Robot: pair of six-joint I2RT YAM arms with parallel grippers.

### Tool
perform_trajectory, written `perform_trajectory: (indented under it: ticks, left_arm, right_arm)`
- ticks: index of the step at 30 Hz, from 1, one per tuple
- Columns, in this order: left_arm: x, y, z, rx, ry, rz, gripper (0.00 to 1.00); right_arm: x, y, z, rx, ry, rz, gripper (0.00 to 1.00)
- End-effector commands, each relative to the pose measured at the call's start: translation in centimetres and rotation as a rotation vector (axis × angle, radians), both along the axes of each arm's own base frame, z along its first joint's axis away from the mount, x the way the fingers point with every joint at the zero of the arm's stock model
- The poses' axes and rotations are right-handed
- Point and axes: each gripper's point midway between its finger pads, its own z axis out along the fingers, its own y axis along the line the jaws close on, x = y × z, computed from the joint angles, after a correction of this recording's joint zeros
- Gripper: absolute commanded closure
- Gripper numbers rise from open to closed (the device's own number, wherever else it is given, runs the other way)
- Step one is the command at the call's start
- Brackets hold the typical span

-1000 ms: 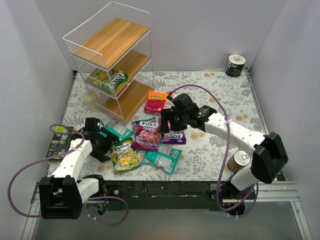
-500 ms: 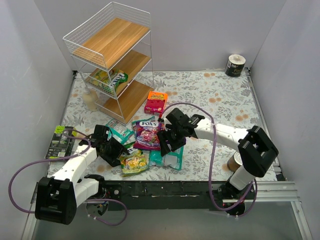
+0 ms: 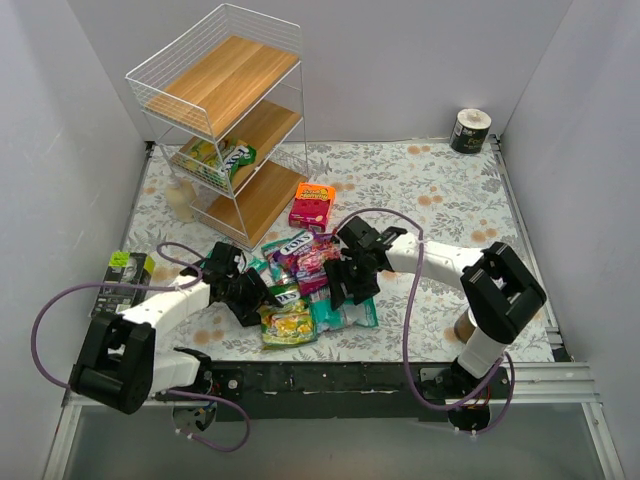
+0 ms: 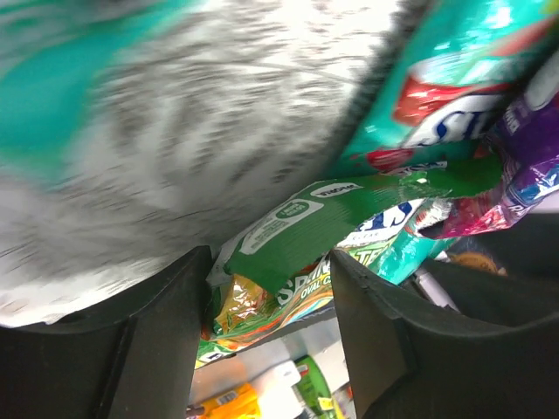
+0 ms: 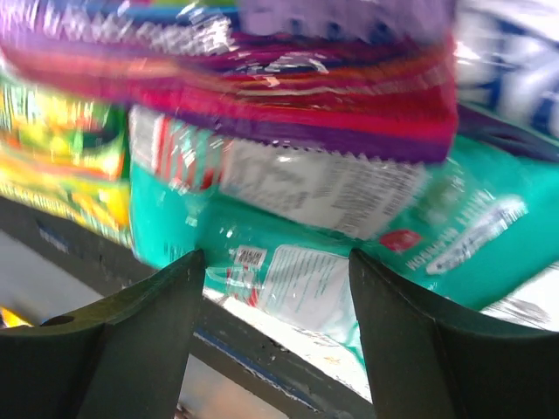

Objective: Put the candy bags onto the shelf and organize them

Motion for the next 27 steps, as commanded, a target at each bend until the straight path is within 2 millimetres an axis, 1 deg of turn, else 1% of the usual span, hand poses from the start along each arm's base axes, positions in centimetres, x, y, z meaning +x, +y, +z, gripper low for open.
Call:
perform_trajectory:
  ticks: [1, 2, 3, 6, 8, 9, 10, 11, 12, 13, 14, 15, 16, 17, 18, 19, 21, 23, 24, 25, 27]
  left_arm:
    - [2.7, -3.0, 2.0, -0.084, -0.105, -0.079, 0.44]
    - [2.7, -3.1, 1.6, -0.073, -0.090, -0.084, 0.44]
    - [3.1, -3.1, 1.5, -0.062, -0.096, -0.084, 0.44]
    - [3.4, -3.3, 1.4, -0.048, -0.107, -0.095, 0.42]
    - [3.6, -3.2, 1.6, -0.042, -0.117, -0.090, 0.39]
    - [3.6, -3.0, 1.8, -0.034, -0.122, -0.084, 0.39]
    - [3.7, -2.7, 1.8, -0.018, -0.130, -0.073, 0.38]
    - [3.7, -2.5, 1.9, -0.010, -0.134, -0.062, 0.36]
    - [3.6, -2.3, 2.2, -0.004, -0.143, -0.055, 0.36]
    - [3.6, -1.9, 2.1, 0.014, -0.147, -0.042, 0.35]
    - [3.5, -1.8, 2.0, 0.021, -0.145, -0.033, 0.35]
    - [3.2, -1.5, 2.0, 0.029, -0.143, -0.027, 0.35]
    - [3.2, -1.3, 2.2, 0.033, -0.152, -0.020, 0.35]
    - [2.9, -1.1, 2.1, 0.039, -0.146, -0.015, 0.35]
    - [2.4, -0.8, 1.8, 0.050, -0.129, -0.010, 0.36]
    - [2.2, -0.7, 1.8, 0.055, -0.127, -0.008, 0.37]
    - [1.1, -0.1, 1.3, 0.077, -0.090, -0.012, 0.38]
    - [0.3, 0.1, 1.1, 0.079, -0.076, -0.021, 0.39]
    - [-0.3, 0.3, 1.0, 0.084, -0.061, -0.025, 0.43]
    - [-0.6, 0.4, 0.9, 0.084, -0.054, -0.030, 0.47]
    - [-1.6, 0.4, 0.7, 0.073, -0.024, -0.048, 0.53]
  right_arm:
    - [3.6, -7.9, -3.8, -0.271, -0.043, -0.229, 0.24]
    - [4.4, -8.7, -4.0, -0.290, -0.059, -0.261, 0.24]
    - [5.7, -10.2, -4.2, -0.317, -0.068, -0.320, 0.24]
    - [7.6, -12.3, -4.3, -0.330, -0.077, -0.398, 0.25]
    - [8.7, -13.1, -3.8, -0.347, -0.108, -0.419, 0.25]
    - [9.6, -13.0, -2.9, -0.340, -0.146, -0.419, 0.25]
    - [9.9, -13.1, -2.2, -0.347, -0.160, -0.419, 0.25]
    - [10.1, -12.7, -1.4, -0.321, -0.173, -0.413, 0.25]
    - [10.7, -11.9, 0.4, -0.270, -0.218, -0.403, 0.25]
    - [10.8, -11.3, 1.4, -0.240, -0.236, -0.393, 0.26]
    - [10.5, -10.2, 2.3, -0.185, -0.238, -0.364, 0.25]
    - [10.2, -9.1, 3.9, -0.132, -0.270, -0.332, 0.25]
    - [10.0, -8.2, 4.9, -0.091, -0.283, -0.314, 0.25]
    - [9.1, -6.6, 5.7, -0.015, -0.259, -0.274, 0.26]
    - [8.1, -5.3, 6.9, 0.042, -0.272, -0.235, 0.25]
    - [7.5, -4.4, 7.2, 0.081, -0.268, -0.222, 0.25]
    - [5.3, -2.2, 8.1, 0.170, -0.238, -0.145, 0.25]
    - [3.9, -1.0, 7.8, 0.196, -0.223, -0.103, 0.25]
    - [2.7, -0.2, 7.4, 0.191, -0.215, -0.061, 0.25]
    - [2.2, 0.3, 7.1, 0.187, -0.212, -0.041, 0.27]
    - [0.4, 1.2, 6.0, 0.172, -0.162, 0.001, 0.39]
